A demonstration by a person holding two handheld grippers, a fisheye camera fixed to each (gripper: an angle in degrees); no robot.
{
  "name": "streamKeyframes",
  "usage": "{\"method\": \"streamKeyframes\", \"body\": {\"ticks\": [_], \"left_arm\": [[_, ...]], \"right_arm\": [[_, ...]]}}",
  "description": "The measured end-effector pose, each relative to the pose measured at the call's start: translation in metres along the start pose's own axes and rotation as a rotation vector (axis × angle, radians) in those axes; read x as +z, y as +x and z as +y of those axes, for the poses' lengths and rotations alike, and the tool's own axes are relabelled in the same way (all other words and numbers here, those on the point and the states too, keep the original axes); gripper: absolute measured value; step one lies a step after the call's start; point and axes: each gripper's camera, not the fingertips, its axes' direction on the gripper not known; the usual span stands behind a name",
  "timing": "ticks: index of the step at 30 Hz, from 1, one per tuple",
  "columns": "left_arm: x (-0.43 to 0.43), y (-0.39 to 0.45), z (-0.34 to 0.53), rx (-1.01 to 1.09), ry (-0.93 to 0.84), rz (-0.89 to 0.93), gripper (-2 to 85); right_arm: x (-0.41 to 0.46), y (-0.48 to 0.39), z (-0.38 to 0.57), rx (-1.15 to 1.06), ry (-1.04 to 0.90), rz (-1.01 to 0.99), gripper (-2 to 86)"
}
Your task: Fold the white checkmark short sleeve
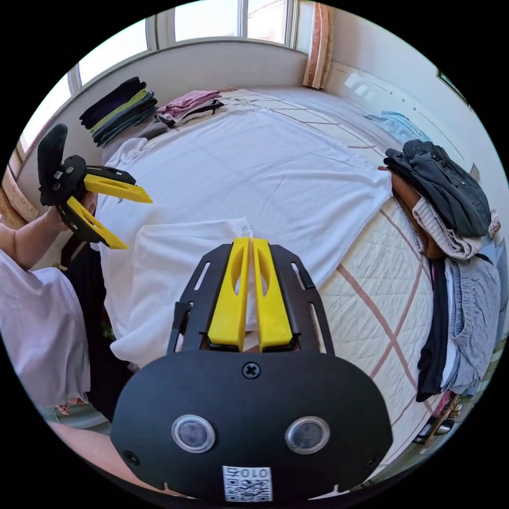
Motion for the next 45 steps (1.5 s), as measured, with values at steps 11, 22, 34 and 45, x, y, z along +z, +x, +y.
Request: {"method": "streamKeyframes", "body": {"ticks": [11, 22, 34, 45], "left_arm": [[0.007, 0.047, 0.015, 0.321, -0.001, -0.060, 9.4], [0.008, 0.066, 0.032, 0.517, -0.026, -0.182, 3.2], [-0.013, 0.052, 0.044, 0.477, 0.033, -0.276, 0.0], [-0.017, 0.025, 0.079, 0.262, -0.063, -0.187, 3.9]], "right_arm": [[-0.003, 0.005, 0.017, 0.029, 0.011, -0.026, 1.2], [-0.009, 0.004, 0.023, 0.034, 0.011, -0.025, 1.5], [-0.008, 0.010, 0.027, 0.104, -0.003, 0.019, 2.7], [-0.070, 0.024, 0.062, 0.277, 0.219, -0.037, 2.9]]}}
